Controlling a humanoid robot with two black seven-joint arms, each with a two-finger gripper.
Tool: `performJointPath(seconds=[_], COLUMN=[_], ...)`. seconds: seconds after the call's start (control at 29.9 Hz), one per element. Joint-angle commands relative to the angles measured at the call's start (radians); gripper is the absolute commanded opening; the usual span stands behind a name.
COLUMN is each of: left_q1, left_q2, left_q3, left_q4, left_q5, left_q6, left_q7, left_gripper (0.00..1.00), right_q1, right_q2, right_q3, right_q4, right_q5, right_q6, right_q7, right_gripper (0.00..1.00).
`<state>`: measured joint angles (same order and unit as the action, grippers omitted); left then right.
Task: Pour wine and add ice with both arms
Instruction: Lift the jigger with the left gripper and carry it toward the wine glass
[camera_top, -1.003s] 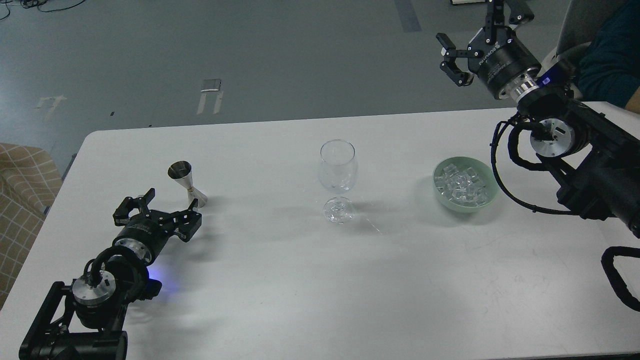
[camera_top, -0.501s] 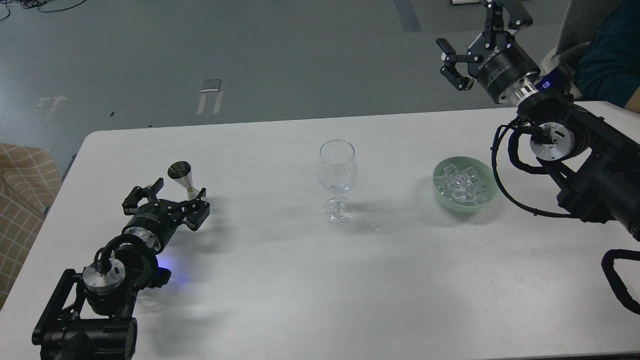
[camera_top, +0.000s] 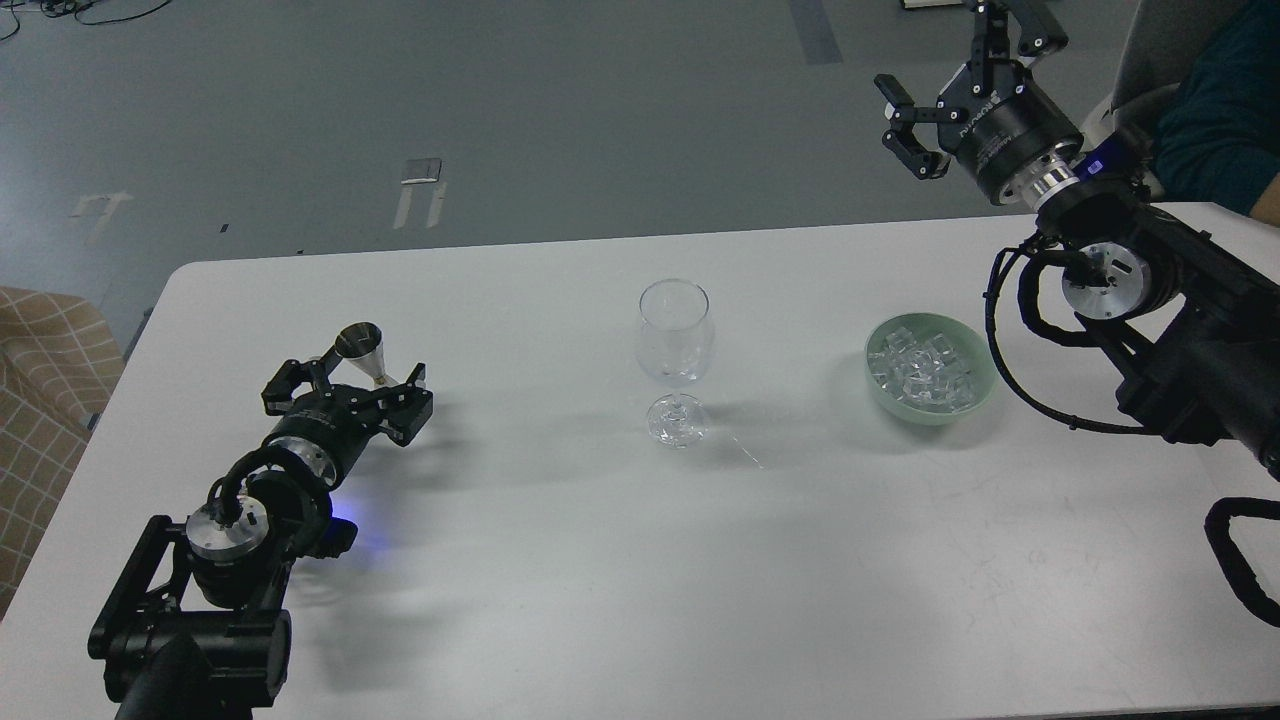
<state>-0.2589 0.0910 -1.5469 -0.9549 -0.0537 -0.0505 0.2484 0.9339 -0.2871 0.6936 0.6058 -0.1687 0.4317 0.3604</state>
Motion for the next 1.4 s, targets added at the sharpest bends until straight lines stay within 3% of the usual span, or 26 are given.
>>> performJointPath(seconds=[0.0, 0.03, 0.1, 0.27, 0.37, 0.43, 0.57, 0.7, 1.1, 1.37], left_q1=[-0.016, -0.017, -0.017, -0.020, -0.026, -0.026, -0.029, -0.040, -0.060, -0.086], left_q2=[-0.001, -0.001, -0.001, -0.002, -0.004, -0.004, -0.004, -0.004, -0.034, -0.036], left_q3=[0.001, 0.002, 0.002, 0.004, 0.004, 0.004, 0.007, 0.007, 0.005, 0.086], left_q4=[0.025, 0.028, 0.031, 0.067, 0.100, 0.107, 0.113, 0.117, 0.093, -0.054], left_q5=[0.002, 0.003, 0.005, 0.005, 0.003, 0.003, 0.005, 0.003, -0.005, 0.002], left_q6=[-0.002, -0.002, -0.006, -0.040, -0.075, -0.098, -0.153, -0.149, -0.144, -0.057], left_q7=[-0.001, -0.001, 0.000, -0.001, -0.009, -0.011, -0.020, -0.043, -0.041, -0.021], left_gripper=[0.84, 0.81, 0.64, 0.55, 0.37, 0.31, 0.00, 0.00, 0.00, 0.00], right_q1=[0.000, -0.001, -0.001, -0.001, -0.001, -0.001, -0.003, -0.003, -0.003, -0.003], right_q2=[0.000, 0.000, -0.001, -0.001, -0.001, -0.001, 0.000, 0.000, 0.000, 0.000], right_q3=[0.000, -0.002, -0.002, -0.002, -0.003, -0.003, -0.003, -0.003, -0.003, -0.003], right_q4=[0.000, 0.000, 0.000, 0.000, 0.000, 0.000, 0.000, 0.000, -0.001, -0.001], right_q5=[0.000, 0.000, 0.000, -0.002, -0.002, -0.002, -0.003, -0.011, -0.014, -0.014], right_q6=[-0.001, -0.001, -0.001, -0.002, -0.002, -0.001, -0.002, -0.004, -0.011, -0.011], right_q7=[0.000, 0.000, 0.000, 0.000, 0.000, 0.000, 0.000, 0.000, 0.000, 0.000], right_gripper=[1.00, 1.00, 1.00, 1.00, 1.00, 1.00, 1.00, 1.00, 1.00, 1.00])
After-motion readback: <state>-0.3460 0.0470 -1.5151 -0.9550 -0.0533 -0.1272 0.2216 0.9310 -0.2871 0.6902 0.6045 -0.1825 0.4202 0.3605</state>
